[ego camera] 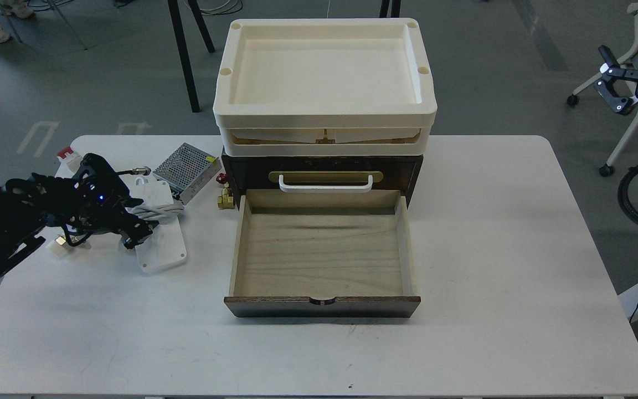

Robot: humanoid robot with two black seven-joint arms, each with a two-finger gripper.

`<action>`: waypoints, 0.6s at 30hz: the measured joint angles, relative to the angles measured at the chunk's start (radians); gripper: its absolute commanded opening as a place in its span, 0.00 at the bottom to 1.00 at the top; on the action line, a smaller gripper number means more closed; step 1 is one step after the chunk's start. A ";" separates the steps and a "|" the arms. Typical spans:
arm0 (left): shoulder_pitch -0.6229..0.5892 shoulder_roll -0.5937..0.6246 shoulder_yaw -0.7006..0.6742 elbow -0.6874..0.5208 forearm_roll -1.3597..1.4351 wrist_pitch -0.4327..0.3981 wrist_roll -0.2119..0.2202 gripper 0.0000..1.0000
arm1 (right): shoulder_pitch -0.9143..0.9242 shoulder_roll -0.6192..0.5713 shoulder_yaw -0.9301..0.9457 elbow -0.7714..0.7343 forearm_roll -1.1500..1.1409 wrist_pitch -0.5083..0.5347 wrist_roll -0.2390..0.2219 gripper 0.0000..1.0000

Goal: Put charging cable into cabinet
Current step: 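Close the left gripper on the white adapter's cable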

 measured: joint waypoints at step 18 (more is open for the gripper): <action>-0.030 0.055 0.001 -0.034 0.000 0.095 0.000 0.00 | -0.017 -0.001 0.000 -0.003 0.000 -0.002 0.000 1.00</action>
